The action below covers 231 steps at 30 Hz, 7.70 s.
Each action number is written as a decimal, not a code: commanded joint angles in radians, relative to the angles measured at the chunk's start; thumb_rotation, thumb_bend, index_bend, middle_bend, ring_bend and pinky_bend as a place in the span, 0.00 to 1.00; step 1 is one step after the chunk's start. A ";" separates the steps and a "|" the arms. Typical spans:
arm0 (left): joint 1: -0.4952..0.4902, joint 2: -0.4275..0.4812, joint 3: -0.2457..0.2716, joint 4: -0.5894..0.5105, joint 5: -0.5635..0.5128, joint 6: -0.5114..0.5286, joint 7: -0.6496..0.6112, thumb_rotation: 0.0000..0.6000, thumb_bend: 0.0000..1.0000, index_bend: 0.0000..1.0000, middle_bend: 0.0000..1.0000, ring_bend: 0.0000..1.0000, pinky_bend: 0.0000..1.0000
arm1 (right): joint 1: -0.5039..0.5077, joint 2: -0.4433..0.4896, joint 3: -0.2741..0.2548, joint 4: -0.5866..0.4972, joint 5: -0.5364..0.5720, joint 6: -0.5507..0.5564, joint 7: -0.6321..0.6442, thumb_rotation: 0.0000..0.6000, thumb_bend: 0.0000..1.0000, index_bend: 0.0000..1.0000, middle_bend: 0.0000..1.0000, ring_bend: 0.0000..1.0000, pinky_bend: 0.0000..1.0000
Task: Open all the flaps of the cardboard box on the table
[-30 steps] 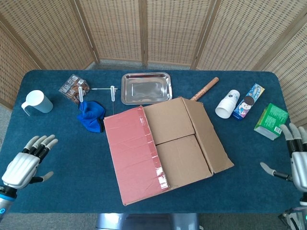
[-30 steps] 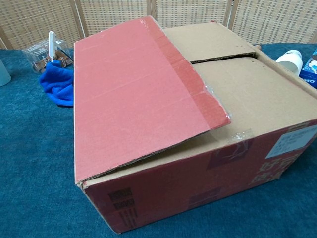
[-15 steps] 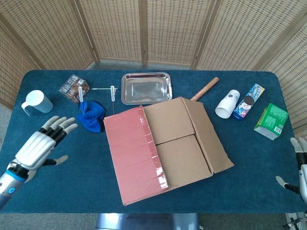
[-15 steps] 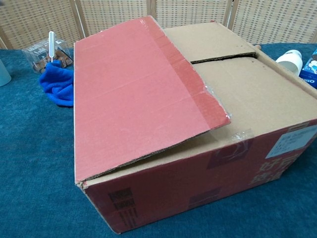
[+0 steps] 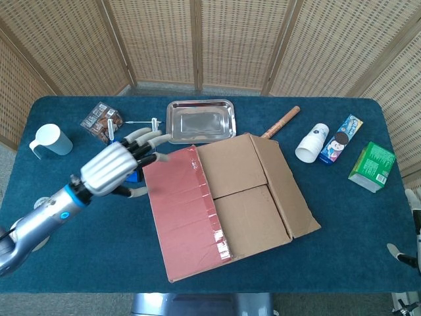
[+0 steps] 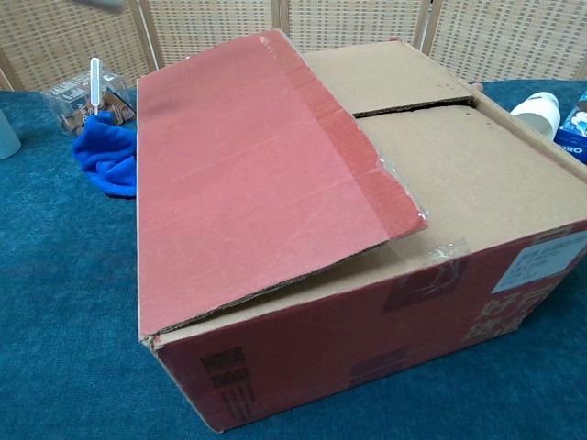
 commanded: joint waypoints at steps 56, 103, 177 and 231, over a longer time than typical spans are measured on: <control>-0.653 -0.319 -0.007 0.058 -0.722 -0.529 0.468 0.99 0.00 0.57 0.74 0.59 0.63 | -0.063 0.032 0.056 -0.031 -0.025 -0.016 0.013 1.00 0.00 0.00 0.00 0.00 0.00; -0.713 -0.305 0.094 0.052 -0.809 -0.453 0.553 0.95 0.00 0.49 0.60 0.42 0.52 | -0.085 0.050 0.064 -0.052 -0.039 -0.034 0.017 1.00 0.00 0.00 0.00 0.00 0.00; -0.251 0.589 -0.116 -0.478 -0.290 -0.636 -0.097 0.74 0.00 0.65 0.84 0.62 0.65 | -0.084 0.045 0.056 -0.082 -0.051 -0.060 -0.045 1.00 0.00 0.00 0.00 0.00 0.00; -0.032 0.301 0.064 -0.240 0.104 -0.395 -0.102 0.69 0.00 0.38 0.17 0.11 0.34 | -0.088 0.055 0.032 -0.112 -0.067 -0.076 -0.081 1.00 0.00 0.00 0.00 0.00 0.00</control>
